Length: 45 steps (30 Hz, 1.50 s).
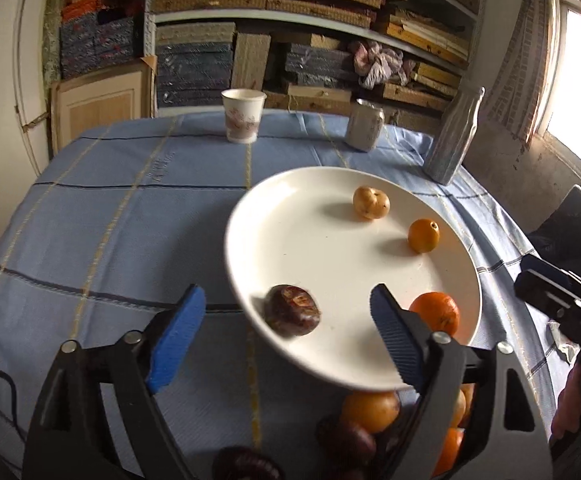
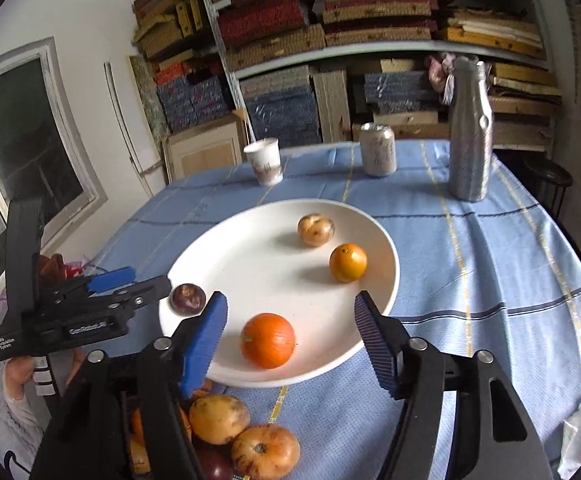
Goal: Organize fruits
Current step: 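Reach the left tool to a larger dark brown fruit and grasp it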
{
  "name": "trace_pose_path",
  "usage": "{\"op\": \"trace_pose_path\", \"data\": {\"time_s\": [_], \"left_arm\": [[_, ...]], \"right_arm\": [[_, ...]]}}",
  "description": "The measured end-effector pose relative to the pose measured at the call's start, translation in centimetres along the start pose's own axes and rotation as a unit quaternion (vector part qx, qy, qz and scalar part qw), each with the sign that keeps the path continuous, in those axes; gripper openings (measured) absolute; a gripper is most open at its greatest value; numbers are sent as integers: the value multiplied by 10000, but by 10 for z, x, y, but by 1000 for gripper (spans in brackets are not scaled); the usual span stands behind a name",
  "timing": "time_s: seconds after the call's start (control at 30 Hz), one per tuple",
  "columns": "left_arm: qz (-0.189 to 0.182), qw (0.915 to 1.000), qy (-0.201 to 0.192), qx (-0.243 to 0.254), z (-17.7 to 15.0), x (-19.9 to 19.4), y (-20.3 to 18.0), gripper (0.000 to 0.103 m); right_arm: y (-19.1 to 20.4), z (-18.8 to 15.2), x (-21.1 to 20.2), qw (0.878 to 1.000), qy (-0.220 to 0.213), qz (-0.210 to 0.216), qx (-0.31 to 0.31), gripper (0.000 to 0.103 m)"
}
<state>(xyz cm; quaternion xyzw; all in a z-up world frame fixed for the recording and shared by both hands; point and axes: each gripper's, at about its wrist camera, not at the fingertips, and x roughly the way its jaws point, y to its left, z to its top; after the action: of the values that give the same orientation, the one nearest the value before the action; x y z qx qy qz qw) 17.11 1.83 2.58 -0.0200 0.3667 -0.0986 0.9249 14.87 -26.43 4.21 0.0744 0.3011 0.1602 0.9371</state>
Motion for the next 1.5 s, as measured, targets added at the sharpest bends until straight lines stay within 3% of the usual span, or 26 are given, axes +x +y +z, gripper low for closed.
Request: {"op": "trace_pose_path", "data": {"time_s": [0.13,0.43,0.5,0.6,0.9,1.2,1.27,1.33,1.43,1.5], "left_arm": [[124,9999,-73,-58,-21,-26,13,93],[616,9979,-53,-188,-73,-56,34,97],[747,9967,50,-314,-76,-53,42,97],[621,9965,275,-482,-77,-46,49,97],[701,9950,702,-82,-84,-25,33,97],[625,9936,936,-110,-90,-21,42,99],[866,9924,855,-152,-91,-25,50,99],[1395,9870,767,-213,-90,-26,62,99],[1325,9864,772,-597,-90,-30,80,99],[1391,9864,734,-484,-91,-31,77,99]], "right_arm": [[-3,-15,-23,9999,-156,6,72,75],[-10,-58,-63,9986,-429,-171,260,94],[-15,-59,-66,9980,-476,-200,362,95],[-18,-59,-66,9978,-467,-191,431,95],[-17,-60,-59,9984,-353,-186,409,96],[-17,-60,-57,9985,-286,-171,426,96],[-17,-60,-56,9986,-271,-155,429,96],[-17,-61,-57,9987,-273,-138,419,96],[-18,-61,-59,9986,-301,-110,414,96],[-18,-61,-59,9986,-319,-104,411,96]]}}
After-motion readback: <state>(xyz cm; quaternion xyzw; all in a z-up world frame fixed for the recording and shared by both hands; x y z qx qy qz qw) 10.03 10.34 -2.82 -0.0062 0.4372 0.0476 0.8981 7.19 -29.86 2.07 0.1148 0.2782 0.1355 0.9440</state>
